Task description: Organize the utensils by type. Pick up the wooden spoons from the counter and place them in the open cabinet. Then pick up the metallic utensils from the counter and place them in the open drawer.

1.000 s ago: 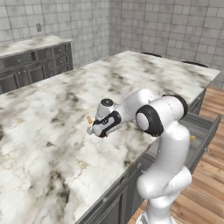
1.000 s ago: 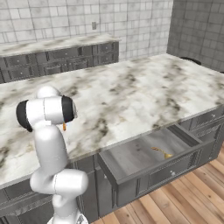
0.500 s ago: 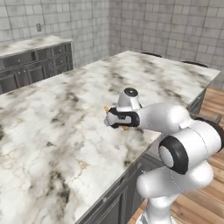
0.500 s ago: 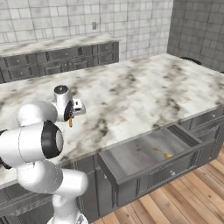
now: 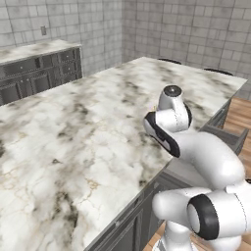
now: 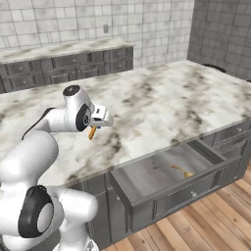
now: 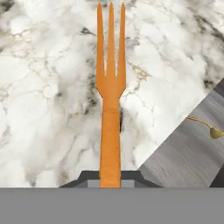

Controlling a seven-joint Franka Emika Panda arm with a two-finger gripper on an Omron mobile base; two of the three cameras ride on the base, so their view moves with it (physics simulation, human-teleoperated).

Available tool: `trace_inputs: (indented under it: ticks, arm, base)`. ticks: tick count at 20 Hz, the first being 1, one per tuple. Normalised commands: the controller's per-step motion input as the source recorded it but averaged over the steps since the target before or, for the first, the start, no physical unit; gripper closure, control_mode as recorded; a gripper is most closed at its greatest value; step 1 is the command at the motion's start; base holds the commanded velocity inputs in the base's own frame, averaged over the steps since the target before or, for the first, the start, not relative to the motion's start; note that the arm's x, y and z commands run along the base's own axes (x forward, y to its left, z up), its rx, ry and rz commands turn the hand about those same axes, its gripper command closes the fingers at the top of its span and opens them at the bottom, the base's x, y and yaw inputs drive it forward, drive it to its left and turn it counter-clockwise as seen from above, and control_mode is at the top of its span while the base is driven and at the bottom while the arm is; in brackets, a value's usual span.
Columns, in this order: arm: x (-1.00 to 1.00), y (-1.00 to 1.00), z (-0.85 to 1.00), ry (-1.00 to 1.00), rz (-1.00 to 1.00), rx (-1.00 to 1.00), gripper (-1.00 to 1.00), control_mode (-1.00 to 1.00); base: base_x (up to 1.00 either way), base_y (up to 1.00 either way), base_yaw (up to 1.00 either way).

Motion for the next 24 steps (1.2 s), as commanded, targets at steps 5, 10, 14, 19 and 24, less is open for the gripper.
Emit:
trace_inputs:
  ticks: [5, 10, 14, 19, 24]
  arm:
    - [-0.24, -0.76, 0.28, -0.28, -0.41, 0.06, 1.00, -1.00]
    - [-0.40, -0.95, 0.05, -0.18, -0.32, 0.19, 1.00, -1.00]
    - [-0.16, -0.96, -0.05, -0.14, -0.08, 0.27, 1.00, -1.00]
    - [0.03, -0.83, -0.01, -0.02, 0.00, 0.20, 1.00, -1.00]
    - [0.36, -0.58, -0.25, 0.07, 0.00, 0.07, 1.00, -1.00]
  base:
    - [0.00, 0.00, 0.00]
    - [0.00, 0.00, 0.00]
    - [0.00, 0.00, 0.00]
    - [0.00, 0.00, 0.00]
    - [0.00, 0.00, 0.00]
